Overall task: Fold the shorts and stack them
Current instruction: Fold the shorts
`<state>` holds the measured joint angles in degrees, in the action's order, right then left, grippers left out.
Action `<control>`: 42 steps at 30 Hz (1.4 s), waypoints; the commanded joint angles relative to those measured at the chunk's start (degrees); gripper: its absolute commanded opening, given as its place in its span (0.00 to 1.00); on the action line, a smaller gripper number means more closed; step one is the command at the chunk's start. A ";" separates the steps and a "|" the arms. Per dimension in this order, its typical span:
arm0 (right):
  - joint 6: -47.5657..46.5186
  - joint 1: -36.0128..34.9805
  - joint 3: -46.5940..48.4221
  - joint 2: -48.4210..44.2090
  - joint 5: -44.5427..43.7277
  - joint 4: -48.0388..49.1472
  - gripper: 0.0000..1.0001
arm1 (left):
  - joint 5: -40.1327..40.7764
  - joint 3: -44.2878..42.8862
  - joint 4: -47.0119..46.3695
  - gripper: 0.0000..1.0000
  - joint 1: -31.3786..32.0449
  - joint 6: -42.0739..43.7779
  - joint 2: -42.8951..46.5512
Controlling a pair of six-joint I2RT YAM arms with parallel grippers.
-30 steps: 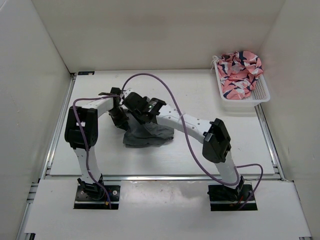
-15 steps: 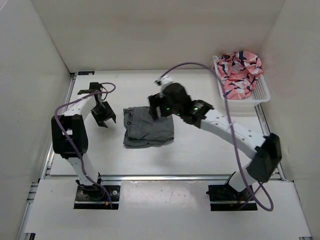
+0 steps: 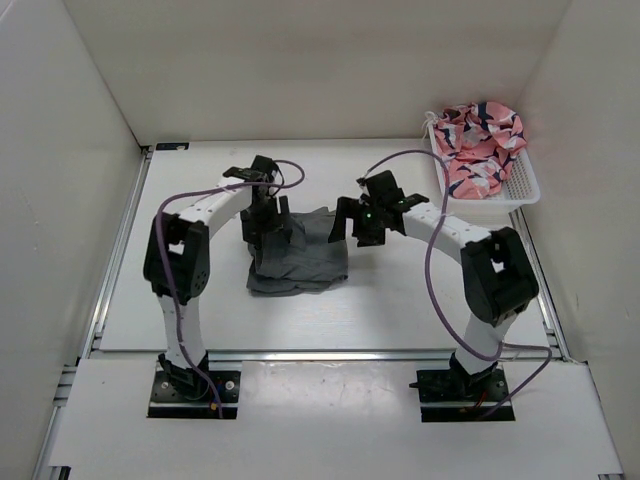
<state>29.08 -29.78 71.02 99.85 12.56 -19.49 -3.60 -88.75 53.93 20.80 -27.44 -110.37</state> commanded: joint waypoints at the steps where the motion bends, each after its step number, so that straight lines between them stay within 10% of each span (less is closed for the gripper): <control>1: 1.33 -0.11 0.34 3.40 8.97 2.96 0.97 | -0.01 -1.68 1.35 0.85 -1.11 0.55 -3.53; 9: 1.33 -0.62 -2.20 8.42 10.03 8.93 0.93 | -0.62 -1.61 1.35 0.10 -2.16 1.07 -3.54; 12: 2.47 -0.63 -3.61 10.36 11.87 12.97 0.82 | -0.62 -1.60 1.35 0.10 -2.16 1.07 -3.54; 19: 4.75 -0.90 -7.82 6.17 7.85 16.76 0.01 | -0.62 0.06 1.35 0.10 -2.16 0.55 1.02; 30: -1.04 -0.10 -9.50 -6.78 -5.70 0.07 0.00 | -1.68 7.97 1.53 0.10 -1.64 -1.21 10.70; 32: -1.04 -0.10 -10.03 -6.17 -7.63 0.06 0.10 | -2.99 8.50 0.30 0.10 -1.64 -1.21 8.44; 34: -1.65 -0.63 -10.03 -5.11 -8.33 0.06 0.57 | -3.52 7.46 -0.93 0.14 -1.64 -1.21 5.35; 37: -2.18 -1.16 -8.45 -3.70 -12.72 -2.82 1.00 | -3.52 4.73 -0.93 0.30 -1.64 -0.69 -1.15; 42: -3.33 -1.16 -7.65 -9.22 -17.65 -6.43 1.00 | -2.12 2.10 0.74 0.88 -1.64 -0.68 1.27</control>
<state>27.59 -30.79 61.08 95.39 0.05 -22.52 -7.51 -83.26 54.13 19.22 -28.36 -115.09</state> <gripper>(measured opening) 0.998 0.838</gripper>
